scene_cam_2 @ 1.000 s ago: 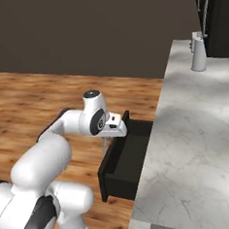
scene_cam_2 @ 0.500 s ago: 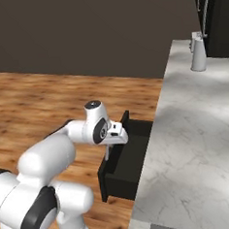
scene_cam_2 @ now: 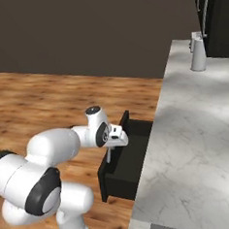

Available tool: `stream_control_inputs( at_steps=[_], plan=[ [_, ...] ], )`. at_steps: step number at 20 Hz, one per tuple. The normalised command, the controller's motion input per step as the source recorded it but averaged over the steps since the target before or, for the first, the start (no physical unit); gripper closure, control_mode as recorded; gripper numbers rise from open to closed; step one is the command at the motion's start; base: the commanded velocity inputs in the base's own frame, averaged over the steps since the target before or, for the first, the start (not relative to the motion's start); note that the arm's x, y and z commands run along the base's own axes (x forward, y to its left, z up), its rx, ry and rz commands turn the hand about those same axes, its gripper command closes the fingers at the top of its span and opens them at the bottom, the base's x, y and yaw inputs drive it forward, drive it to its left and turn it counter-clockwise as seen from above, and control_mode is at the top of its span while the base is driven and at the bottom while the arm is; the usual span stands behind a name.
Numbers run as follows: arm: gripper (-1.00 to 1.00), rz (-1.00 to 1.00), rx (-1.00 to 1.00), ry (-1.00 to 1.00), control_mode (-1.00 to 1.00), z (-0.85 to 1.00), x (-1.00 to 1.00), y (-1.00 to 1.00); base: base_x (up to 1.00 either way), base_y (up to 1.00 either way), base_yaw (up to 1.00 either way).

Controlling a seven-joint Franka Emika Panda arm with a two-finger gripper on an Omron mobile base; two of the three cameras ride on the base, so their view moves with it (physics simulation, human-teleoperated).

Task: Organize the utensils by type. Pick up the wooden spoons from the counter and place them in the open cabinet. Then pick up the metallic utensils from the counter and place them in the open drawer.

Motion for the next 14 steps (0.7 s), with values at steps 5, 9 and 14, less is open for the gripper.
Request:
stream_control_inputs(
  at_steps=[5, 9, 14],
  plan=[
    [1.00, 0.00, -0.04, 0.00, -1.00, -0.31, 0.21, 0.00, 0.00, 0.00, 0.00],
    [1.00, 0.00, -0.03, 0.00, -1.00, -0.32, 0.17, 0.00, 0.00, 0.00, 0.00],
    [1.00, 0.00, -0.03, 0.00, -1.00, -0.29, 0.13, 0.00, 0.00, 0.00, 0.00]
  ],
)
